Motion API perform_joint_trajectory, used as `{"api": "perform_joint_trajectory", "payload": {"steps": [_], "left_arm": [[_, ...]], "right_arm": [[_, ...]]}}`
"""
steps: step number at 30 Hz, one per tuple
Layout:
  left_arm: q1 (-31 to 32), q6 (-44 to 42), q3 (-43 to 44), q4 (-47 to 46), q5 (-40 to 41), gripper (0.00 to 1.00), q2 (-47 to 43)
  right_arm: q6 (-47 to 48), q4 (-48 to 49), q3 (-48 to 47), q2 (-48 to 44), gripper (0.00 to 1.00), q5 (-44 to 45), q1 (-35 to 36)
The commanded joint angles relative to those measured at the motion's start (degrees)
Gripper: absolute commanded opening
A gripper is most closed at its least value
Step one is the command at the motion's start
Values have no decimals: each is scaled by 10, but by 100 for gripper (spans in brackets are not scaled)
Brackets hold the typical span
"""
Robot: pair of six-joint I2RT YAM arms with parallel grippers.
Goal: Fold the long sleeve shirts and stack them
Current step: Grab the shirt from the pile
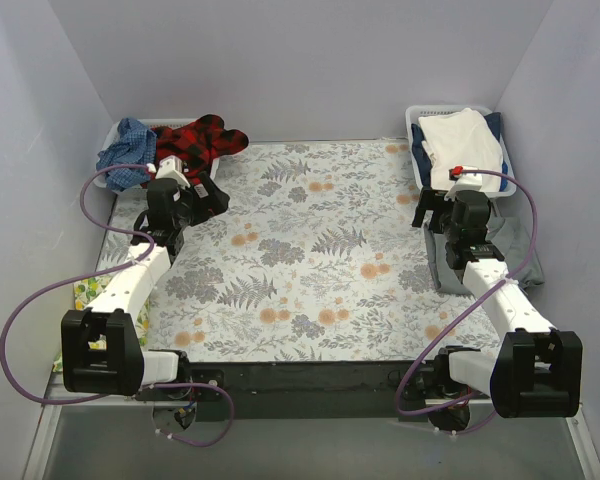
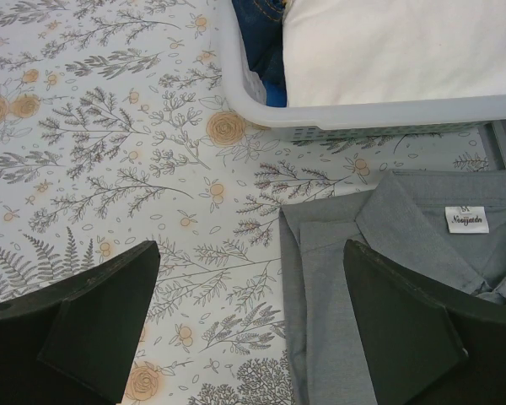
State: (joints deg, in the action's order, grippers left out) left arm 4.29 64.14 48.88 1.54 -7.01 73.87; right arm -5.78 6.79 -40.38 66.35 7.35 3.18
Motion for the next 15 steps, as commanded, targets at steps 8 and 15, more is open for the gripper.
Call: {"api": "perform_joint_trajectory", "payload": {"steps": [8, 15], "left_arm": [[1, -17, 43, 15, 49, 98, -32], [1, -36, 181, 97, 125, 98, 21]], "right_arm": [[13, 11, -8, -17, 99, 7, 0], [1, -17, -54, -4, 99, -56, 6]]}}
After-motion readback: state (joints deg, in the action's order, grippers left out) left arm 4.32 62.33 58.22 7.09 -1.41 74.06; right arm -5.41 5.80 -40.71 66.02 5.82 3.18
